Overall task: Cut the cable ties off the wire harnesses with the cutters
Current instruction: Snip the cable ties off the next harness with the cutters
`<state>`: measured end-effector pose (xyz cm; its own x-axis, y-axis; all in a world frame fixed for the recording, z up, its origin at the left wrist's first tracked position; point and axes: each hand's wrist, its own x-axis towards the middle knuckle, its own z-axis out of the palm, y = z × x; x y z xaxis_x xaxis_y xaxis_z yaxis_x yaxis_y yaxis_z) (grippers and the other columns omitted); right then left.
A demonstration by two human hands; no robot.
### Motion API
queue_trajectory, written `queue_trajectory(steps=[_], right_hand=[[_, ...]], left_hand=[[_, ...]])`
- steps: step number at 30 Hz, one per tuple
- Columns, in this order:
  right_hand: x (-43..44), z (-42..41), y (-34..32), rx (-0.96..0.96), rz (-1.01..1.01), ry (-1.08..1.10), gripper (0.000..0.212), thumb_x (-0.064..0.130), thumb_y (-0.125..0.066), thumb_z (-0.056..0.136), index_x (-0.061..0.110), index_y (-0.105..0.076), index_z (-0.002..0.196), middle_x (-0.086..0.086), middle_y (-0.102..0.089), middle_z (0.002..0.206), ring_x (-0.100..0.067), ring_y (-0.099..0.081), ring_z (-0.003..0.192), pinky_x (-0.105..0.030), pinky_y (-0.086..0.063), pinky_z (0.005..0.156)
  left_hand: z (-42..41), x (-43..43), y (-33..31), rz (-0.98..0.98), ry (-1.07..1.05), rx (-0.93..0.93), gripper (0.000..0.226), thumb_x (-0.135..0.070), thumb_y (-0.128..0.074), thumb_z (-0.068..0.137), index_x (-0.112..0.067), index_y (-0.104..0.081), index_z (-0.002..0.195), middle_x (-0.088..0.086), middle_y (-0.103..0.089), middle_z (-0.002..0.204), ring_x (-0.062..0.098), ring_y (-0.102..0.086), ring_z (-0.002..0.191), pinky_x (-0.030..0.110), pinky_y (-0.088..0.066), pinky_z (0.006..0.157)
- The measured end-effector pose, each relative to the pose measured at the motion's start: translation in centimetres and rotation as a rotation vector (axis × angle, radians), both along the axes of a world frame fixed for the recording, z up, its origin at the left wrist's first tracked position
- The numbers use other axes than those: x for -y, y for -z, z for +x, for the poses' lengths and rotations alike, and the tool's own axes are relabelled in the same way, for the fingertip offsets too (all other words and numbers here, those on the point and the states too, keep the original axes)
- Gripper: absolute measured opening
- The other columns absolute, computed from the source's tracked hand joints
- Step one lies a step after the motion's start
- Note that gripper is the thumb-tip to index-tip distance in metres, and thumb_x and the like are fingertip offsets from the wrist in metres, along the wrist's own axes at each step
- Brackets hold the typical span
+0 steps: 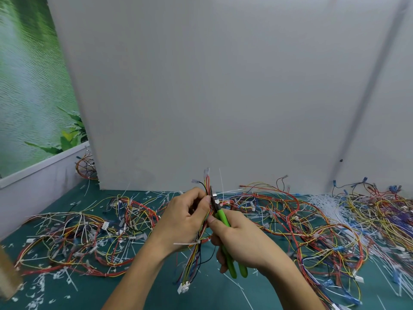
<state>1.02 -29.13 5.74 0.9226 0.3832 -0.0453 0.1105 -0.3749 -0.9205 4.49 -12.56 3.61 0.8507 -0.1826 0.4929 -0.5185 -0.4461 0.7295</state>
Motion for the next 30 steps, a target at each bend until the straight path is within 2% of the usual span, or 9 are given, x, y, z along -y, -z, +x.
queue_trajectory(steps=[2,5,8,10,13,16,21,25,30], right_hand=[[0.0,-0.07,-0.05,-0.003,-0.009,-0.005,0.026,0.034,-0.044,0.109,0.012,-0.044,0.095,-0.008,-0.05,0.081,-0.022,-0.059,0.055,-0.058,-0.061,0.068],[0.07,-0.03,-0.03,0.01,-0.026,-0.007,0.028,0.036,-0.045,0.109,0.011,-0.044,0.096,-0.009,-0.049,0.081,-0.023,-0.06,0.057,-0.056,-0.062,0.067],[0.13,0.15,0.15,0.031,-0.038,0.004,0.026,0.034,-0.044,0.109,0.014,-0.044,0.092,-0.008,-0.05,0.078,-0.021,-0.057,0.052,-0.044,-0.061,0.055],[0.18,0.22,0.28,0.057,-0.048,0.023,0.027,0.033,-0.045,0.109,0.016,-0.043,0.089,-0.005,-0.049,0.074,-0.019,-0.054,0.048,-0.034,-0.055,0.045],[0.37,0.27,0.34,0.066,-0.053,0.029,0.027,0.032,-0.045,0.109,0.018,-0.044,0.086,-0.004,-0.05,0.073,-0.019,-0.053,0.046,-0.03,-0.051,0.041],[0.62,0.3,0.29,0.049,-0.044,0.017,0.026,0.032,-0.045,0.109,0.018,-0.045,0.087,-0.005,-0.052,0.075,-0.022,-0.055,0.048,-0.035,-0.053,0.046],[0.72,0.27,0.28,-0.001,0.003,0.016,0.026,0.033,-0.047,0.108,0.016,-0.046,0.089,-0.007,-0.055,0.077,-0.024,-0.057,0.048,-0.042,-0.058,0.051],[0.79,0.1,0.19,-0.018,0.007,0.004,0.028,0.037,-0.053,0.105,0.015,-0.047,0.09,-0.01,-0.057,0.08,-0.026,-0.064,0.05,-0.045,-0.06,0.053],[0.92,0.24,0.19,-0.002,-0.033,-0.024,0.031,0.038,-0.056,0.103,0.01,-0.049,0.096,-0.011,-0.058,0.082,-0.032,-0.071,0.061,-0.061,-0.062,0.068]], left_hand=[[0.1,-0.05,0.13,0.005,0.002,0.005,0.027,-0.028,-0.053,0.103,-0.024,-0.056,0.077,-0.01,-0.05,0.06,0.008,-0.043,0.055,0.034,-0.039,0.054],[0.22,-0.07,0.23,0.015,-0.002,0.017,0.027,-0.028,-0.053,0.103,-0.028,-0.055,0.076,-0.014,-0.052,0.06,0.005,-0.044,0.055,0.028,-0.039,0.053],[0.26,-0.07,0.24,0.007,-0.006,0.021,0.028,-0.027,-0.054,0.103,-0.028,-0.054,0.075,-0.012,-0.05,0.059,0.007,-0.043,0.054,0.03,-0.038,0.053],[0.18,-0.08,0.14,-0.004,-0.005,0.026,0.029,-0.027,-0.054,0.103,-0.027,-0.054,0.074,-0.009,-0.049,0.057,0.008,-0.042,0.053,0.032,-0.038,0.052],[-0.01,-0.02,-0.07,-0.005,0.007,0.041,0.028,-0.03,-0.053,0.102,-0.024,-0.053,0.075,-0.005,-0.049,0.058,0.011,-0.043,0.053,0.041,-0.04,0.054],[-0.01,0.05,-0.03,0.024,0.011,0.063,0.028,-0.026,-0.053,0.103,-0.024,-0.052,0.075,-0.006,-0.048,0.057,0.01,-0.042,0.053,0.039,-0.039,0.053],[0.08,-0.03,0.06,0.075,0.009,0.131,0.025,-0.031,-0.051,0.102,-0.029,-0.051,0.078,-0.011,-0.051,0.061,0.007,-0.044,0.053,0.021,-0.036,0.051],[0.28,-0.19,0.22,0.128,-0.01,0.16,0.023,-0.038,-0.048,0.101,-0.032,-0.05,0.079,-0.013,-0.052,0.065,0.009,-0.047,0.058,0.017,-0.035,0.053],[0.52,-0.22,0.42,0.105,-0.003,0.153,0.023,-0.036,-0.049,0.101,-0.03,-0.05,0.078,-0.014,-0.051,0.062,0.008,-0.045,0.056,0.016,-0.034,0.052]])
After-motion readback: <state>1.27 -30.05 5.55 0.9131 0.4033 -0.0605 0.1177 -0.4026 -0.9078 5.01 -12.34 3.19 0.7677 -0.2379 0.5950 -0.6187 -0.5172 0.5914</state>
